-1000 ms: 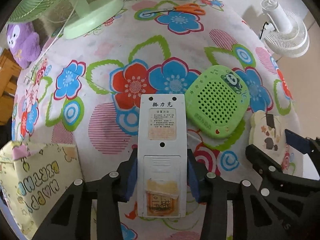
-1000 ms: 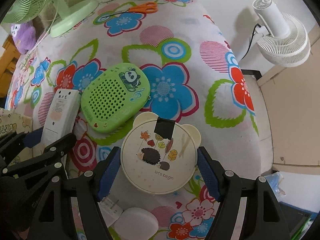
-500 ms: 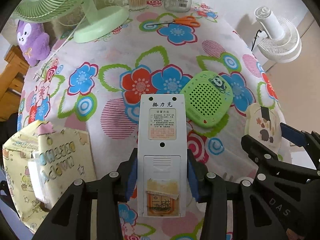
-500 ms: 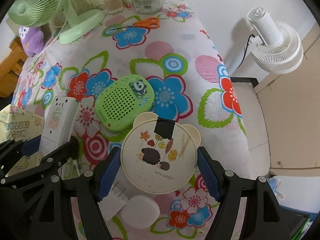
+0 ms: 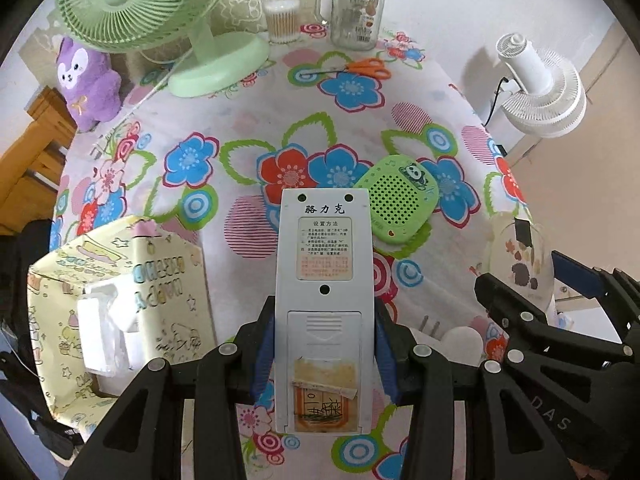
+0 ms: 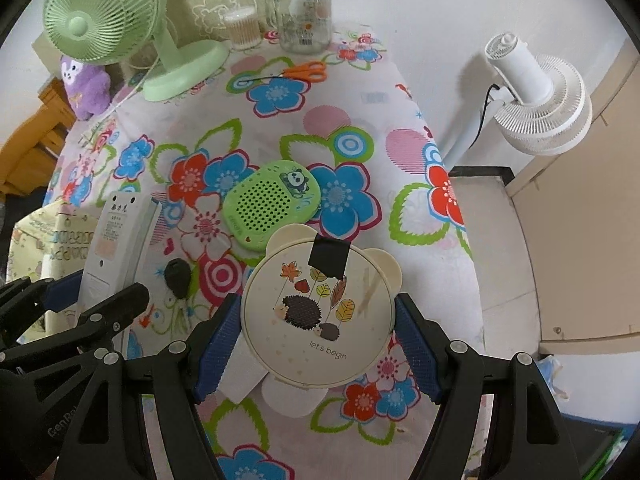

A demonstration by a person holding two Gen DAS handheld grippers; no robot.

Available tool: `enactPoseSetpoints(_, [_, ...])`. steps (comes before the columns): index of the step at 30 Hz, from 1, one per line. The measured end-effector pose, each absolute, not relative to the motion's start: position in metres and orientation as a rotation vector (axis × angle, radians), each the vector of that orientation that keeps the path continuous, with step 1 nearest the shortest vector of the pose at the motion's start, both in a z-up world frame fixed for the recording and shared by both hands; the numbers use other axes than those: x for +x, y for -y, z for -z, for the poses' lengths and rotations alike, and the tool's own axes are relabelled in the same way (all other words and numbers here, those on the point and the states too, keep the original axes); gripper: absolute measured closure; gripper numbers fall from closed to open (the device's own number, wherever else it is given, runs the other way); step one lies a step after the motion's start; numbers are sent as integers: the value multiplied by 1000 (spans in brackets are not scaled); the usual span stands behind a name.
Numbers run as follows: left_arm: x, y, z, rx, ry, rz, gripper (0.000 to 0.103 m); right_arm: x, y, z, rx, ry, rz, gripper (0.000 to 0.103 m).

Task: Organize rigid objects
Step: 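Lift and carry the device with the left tool while the right tool carries the coaster toward the yellow box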

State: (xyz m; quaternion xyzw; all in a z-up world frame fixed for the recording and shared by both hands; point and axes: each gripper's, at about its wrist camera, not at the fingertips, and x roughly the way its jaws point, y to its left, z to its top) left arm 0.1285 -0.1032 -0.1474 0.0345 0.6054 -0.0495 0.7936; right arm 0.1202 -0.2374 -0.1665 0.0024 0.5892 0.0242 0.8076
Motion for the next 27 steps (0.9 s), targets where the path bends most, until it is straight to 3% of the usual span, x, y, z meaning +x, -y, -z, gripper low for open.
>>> enactPoseSetpoints(27, [81,88,86,69,-1184,119,58,83,221,101,-16,-1151,-52,26])
